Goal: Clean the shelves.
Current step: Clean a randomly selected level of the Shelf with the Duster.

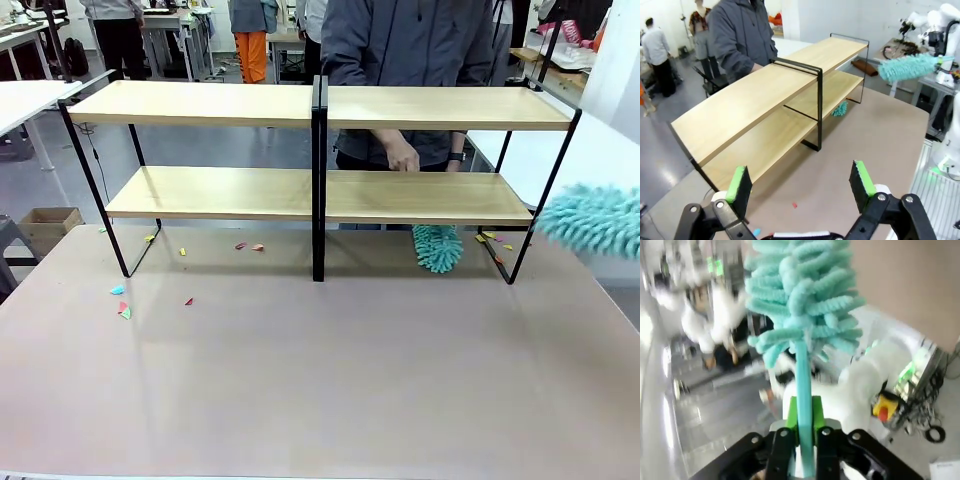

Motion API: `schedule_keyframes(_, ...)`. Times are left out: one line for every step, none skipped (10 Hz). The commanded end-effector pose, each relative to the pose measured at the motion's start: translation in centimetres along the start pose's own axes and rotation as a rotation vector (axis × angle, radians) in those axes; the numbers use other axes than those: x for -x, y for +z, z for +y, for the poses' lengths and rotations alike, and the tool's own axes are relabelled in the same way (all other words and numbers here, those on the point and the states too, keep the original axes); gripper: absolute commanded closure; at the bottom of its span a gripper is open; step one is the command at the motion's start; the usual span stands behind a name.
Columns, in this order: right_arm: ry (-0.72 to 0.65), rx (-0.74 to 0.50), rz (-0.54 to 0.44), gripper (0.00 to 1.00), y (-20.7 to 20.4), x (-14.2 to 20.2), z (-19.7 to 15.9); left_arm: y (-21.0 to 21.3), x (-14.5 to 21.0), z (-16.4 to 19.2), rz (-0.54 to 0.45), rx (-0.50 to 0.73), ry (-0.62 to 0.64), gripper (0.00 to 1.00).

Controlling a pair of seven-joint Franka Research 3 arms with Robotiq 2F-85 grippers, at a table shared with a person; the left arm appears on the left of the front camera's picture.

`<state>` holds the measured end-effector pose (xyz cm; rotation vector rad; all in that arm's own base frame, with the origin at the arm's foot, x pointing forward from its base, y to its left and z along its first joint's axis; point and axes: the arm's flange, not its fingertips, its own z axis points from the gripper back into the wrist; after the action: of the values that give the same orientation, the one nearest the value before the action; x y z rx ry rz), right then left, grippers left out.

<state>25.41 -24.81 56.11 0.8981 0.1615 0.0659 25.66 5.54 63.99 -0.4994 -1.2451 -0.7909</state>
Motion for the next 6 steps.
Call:
schedule_keyframes(-0.15, 0.053, -0.226, 0.88, 1.3, 1.8, 1.2, -0.1, 0.1, 0.0, -0.002, 0.006, -0.001, 0.0)
schedule_keyframes(-0.117, 0.067, -0.236, 0.88, 1.2, 1.6, 1.4, -0.1, 0.1, 0.0, -0.002, 0.006, -0.001, 0.0)
schedule_keyframes(-0.082, 0.017, -0.127, 0.88, 1.8, 0.7, -0.8, -0.1, 0.1, 0.0, -0.002, 0.006, -0.001, 0.0)
schedule_keyframes(-0.082, 0.017, -0.127, 0.88, 1.8, 0.7, -0.8, -0.1, 0.1, 0.0, -0.002, 0.006, -0.001, 0.0)
schedule_keyframes(-0.082, 0.017, -0.127, 0.88, 1.8, 0.7, -0.8, -0.1, 0.1, 0.0, -0.002, 0.006, -0.001, 0.0)
schedule_keyframes(-0.082, 0.017, -0.127, 0.88, 1.8, 0.7, -0.8, -0.1, 0.1, 0.0, -0.002, 0.006, -0.001, 0.0)
